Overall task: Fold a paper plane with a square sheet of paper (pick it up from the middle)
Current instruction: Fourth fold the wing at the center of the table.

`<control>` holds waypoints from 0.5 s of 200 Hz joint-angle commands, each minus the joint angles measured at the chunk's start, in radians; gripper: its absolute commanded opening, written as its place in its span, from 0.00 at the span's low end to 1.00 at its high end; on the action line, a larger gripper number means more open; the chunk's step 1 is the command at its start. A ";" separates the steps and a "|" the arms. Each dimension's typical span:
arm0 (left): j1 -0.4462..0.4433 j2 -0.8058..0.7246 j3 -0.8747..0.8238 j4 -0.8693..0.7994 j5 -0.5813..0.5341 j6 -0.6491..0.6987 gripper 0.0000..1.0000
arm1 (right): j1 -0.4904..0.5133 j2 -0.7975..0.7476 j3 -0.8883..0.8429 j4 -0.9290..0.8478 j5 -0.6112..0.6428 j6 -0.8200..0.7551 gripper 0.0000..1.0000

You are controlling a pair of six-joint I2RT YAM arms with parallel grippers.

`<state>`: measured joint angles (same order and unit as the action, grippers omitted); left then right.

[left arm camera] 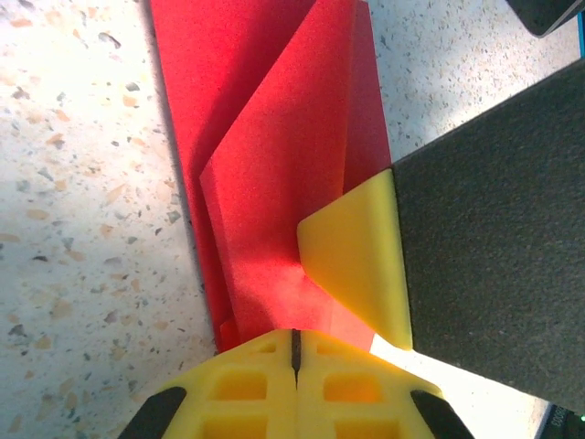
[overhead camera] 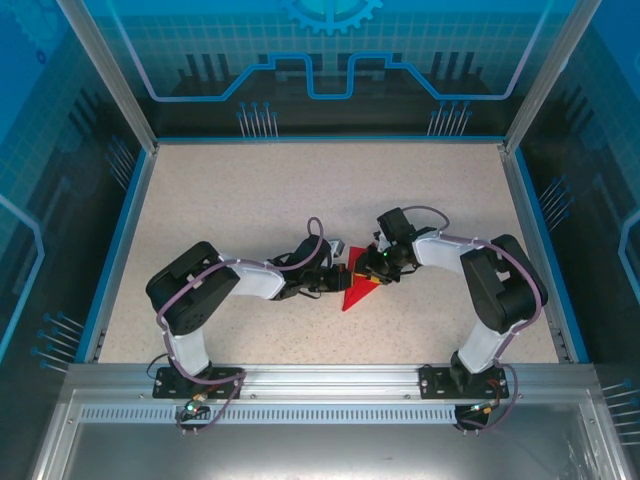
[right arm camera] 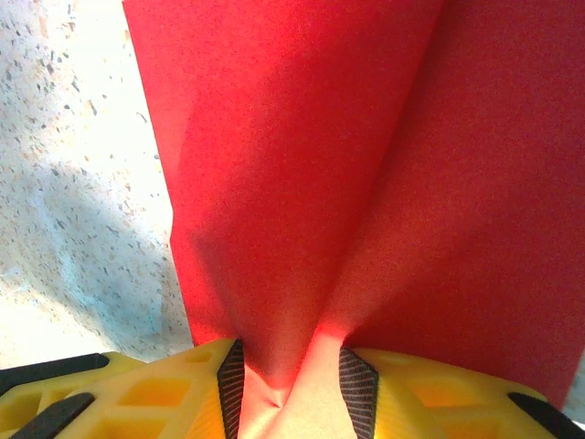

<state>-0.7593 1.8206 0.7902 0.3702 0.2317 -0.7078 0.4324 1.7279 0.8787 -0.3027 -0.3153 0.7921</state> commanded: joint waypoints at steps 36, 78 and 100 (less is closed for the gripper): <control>-0.006 -0.009 0.006 -0.040 -0.026 0.017 0.03 | 0.017 0.108 -0.037 -0.081 0.134 -0.002 0.40; -0.006 -0.001 0.007 -0.048 -0.033 0.021 0.03 | 0.018 0.118 -0.029 -0.093 0.135 -0.003 0.41; -0.008 0.002 0.007 -0.050 -0.034 0.023 0.03 | 0.020 0.122 -0.027 -0.095 0.140 -0.003 0.41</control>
<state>-0.7605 1.8206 0.7902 0.3553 0.2131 -0.7052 0.4339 1.7432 0.8989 -0.3248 -0.3153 0.7921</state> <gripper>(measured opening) 0.044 0.405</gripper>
